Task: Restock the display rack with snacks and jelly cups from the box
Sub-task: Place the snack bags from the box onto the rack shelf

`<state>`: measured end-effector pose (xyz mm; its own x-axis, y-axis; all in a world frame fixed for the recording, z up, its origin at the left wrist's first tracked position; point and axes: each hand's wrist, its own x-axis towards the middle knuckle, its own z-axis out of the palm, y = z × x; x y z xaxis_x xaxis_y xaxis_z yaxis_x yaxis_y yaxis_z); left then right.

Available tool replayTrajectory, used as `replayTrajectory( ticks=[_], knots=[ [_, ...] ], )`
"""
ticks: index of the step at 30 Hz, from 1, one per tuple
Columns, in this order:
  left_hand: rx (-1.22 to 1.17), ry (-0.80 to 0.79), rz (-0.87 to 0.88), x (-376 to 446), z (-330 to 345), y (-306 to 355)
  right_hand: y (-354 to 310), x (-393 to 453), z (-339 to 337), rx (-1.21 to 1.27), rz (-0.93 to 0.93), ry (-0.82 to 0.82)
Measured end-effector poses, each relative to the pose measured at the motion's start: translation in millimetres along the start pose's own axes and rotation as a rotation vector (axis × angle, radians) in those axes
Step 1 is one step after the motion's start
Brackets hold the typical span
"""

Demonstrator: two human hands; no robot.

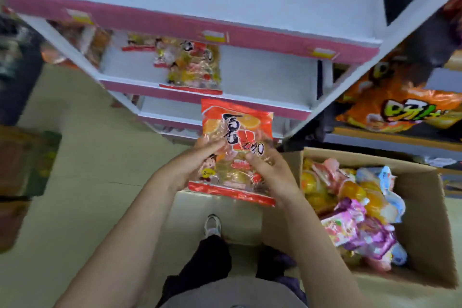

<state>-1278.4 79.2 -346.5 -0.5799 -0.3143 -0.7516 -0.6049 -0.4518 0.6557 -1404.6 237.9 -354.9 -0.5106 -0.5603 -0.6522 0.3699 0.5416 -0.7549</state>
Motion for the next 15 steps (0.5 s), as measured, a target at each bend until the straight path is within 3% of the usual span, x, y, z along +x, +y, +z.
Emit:
replayTrajectory(
  ticks=[6,11,13,15],
  knots=[
    [0.033,0.242,0.267,7,-92,19,-51,49,79,-0.055,-0.142,-0.046],
    [0.086,0.645,0.558,50,-139,67,-116,116,117,-0.191,-0.433,0.128],
    [0.369,0.785,0.619,63,-147,74,-123,138,126,-0.427,-0.521,0.157],
    [0.823,0.783,0.540,75,-146,57,-110,151,134,-0.727,-0.585,0.110]
  ],
)
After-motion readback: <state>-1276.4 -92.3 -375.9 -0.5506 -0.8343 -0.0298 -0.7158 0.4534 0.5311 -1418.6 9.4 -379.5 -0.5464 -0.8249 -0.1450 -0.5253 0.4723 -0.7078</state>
